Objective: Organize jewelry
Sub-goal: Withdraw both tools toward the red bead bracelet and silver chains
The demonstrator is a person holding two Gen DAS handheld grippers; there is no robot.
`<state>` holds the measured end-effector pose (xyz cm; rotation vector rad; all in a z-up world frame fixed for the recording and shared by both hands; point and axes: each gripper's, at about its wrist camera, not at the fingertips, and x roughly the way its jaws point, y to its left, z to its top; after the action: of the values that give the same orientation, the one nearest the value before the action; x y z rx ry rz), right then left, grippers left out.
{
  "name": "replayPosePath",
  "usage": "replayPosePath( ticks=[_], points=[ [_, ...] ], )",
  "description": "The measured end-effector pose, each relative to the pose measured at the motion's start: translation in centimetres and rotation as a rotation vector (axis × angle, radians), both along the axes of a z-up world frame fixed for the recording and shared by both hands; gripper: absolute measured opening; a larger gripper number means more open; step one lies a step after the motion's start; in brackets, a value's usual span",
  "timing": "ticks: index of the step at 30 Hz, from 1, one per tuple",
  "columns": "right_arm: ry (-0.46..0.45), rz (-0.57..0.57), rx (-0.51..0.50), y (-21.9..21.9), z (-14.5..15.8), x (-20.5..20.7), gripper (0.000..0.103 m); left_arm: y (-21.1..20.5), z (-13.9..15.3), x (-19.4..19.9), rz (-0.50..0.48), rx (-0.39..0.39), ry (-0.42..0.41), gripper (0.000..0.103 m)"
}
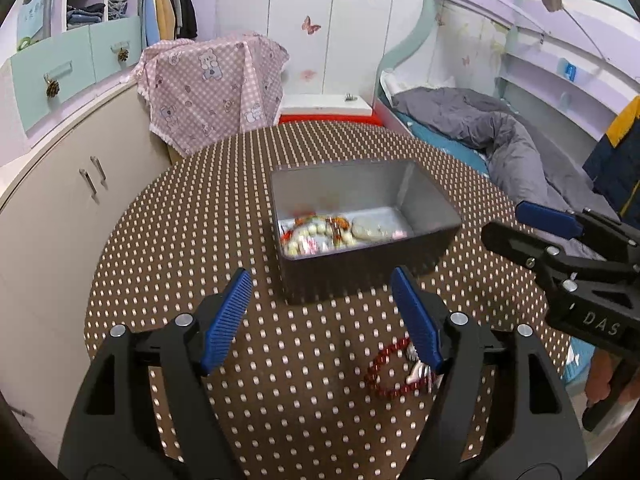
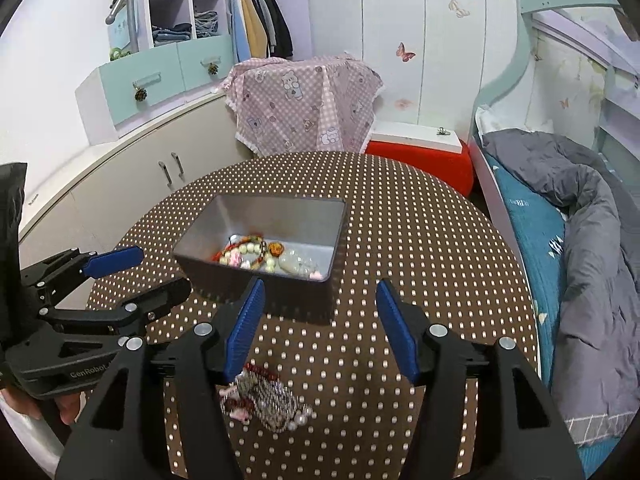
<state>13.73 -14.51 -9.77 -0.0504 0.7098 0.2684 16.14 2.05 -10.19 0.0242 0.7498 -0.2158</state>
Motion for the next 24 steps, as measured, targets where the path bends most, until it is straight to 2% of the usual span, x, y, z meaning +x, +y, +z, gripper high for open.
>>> replayPosePath(
  ticks=[10, 14, 20, 22, 24],
  points=[
    [0.051, -0.022, -0.004, -0.6, -1.7, -1.5, 0.056, -0.9, -3.6, -1.2, -0.014, 0.033, 0.109, 0.072],
    [0.072, -0.027, -0.003, -0.8, -2.4, -1.8, 0.056, -1.5, -5.1, -1.1, -0.012, 0.073, 0.148, 0.072],
    [0.101, -0.029, -0.002, -1.0, -3.4, -2.1, 0.056, -2.4, -5.8, -1.5, -0.022, 0.135, 0.149, 0.072],
    [0.112, -0.033, 0.0, -1.2, -3.6, -2.0, 0.056, -2.5, -5.7, -1.6, -0.045, 0.114, 0.163, 0.058],
    [0.12, -0.034, 0.003, -1.4, -3.9, -2.0, 0.056, -3.6, -5.3, -2.0, -0.066, 0.123, 0.158, 0.02]
  ],
)
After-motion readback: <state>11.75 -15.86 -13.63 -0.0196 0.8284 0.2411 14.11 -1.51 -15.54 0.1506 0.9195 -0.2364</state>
